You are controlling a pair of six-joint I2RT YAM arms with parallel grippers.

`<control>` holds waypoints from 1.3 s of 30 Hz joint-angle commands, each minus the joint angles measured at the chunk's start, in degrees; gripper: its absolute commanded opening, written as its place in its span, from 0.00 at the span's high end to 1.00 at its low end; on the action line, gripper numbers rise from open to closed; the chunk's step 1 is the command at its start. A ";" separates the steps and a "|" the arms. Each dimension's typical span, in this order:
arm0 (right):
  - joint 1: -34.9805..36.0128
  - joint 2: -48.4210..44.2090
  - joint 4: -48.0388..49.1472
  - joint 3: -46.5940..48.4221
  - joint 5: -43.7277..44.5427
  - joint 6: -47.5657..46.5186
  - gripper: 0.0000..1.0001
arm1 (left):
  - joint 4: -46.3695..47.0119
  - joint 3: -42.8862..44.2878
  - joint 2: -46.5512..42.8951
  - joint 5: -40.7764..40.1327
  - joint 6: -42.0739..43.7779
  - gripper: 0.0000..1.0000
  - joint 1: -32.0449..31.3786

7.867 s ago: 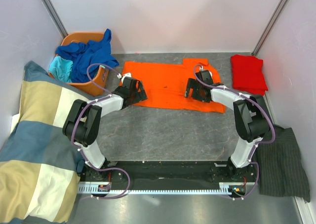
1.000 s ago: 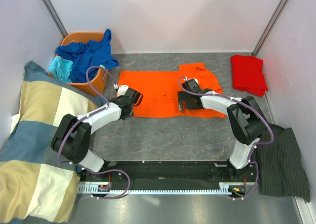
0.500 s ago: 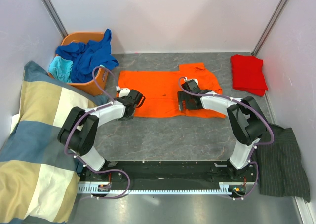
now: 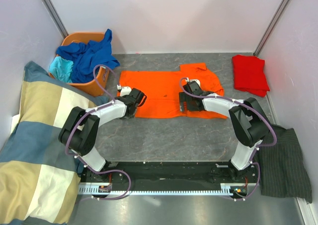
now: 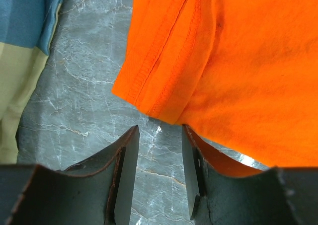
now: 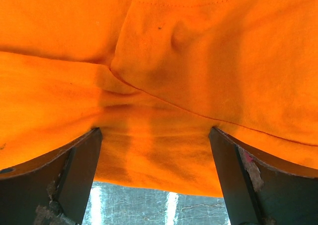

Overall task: Fold and stack the t-shirts
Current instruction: Fold the flattened tshirt in 1/3 of the way

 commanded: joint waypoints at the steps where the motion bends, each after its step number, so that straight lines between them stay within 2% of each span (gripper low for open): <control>1: -0.08 2.09 -7.75 -3.21 2.68 -1.52 0.02 | -0.08 3.49 1.23 -3.21 -1.27 0.54 -0.03; 19: -0.08 2.97 -7.48 -3.29 2.24 -1.69 0.02 | 0.88 2.44 -1.31 -0.84 -1.01 0.57 -0.12; 27: -0.16 2.80 -7.40 -3.20 1.98 -1.70 0.02 | 0.62 2.53 1.15 -2.51 -1.09 0.60 -0.12; 35: -0.08 2.71 -7.57 -3.21 1.89 -1.78 0.02 | 0.62 3.32 2.99 -2.77 -2.06 0.69 -0.12; 36: -0.16 2.62 -7.57 -3.21 1.89 -1.87 0.02 | 0.71 3.41 3.25 -2.77 -2.24 0.72 -0.03; 38: -0.07 2.62 -7.57 -3.21 1.71 -1.78 0.02 | 0.71 3.41 3.61 -2.77 -2.68 0.73 0.06; 39: -0.16 2.62 -7.57 -3.21 1.80 -1.70 0.02 | 0.62 3.32 3.69 -2.69 -2.85 0.78 0.14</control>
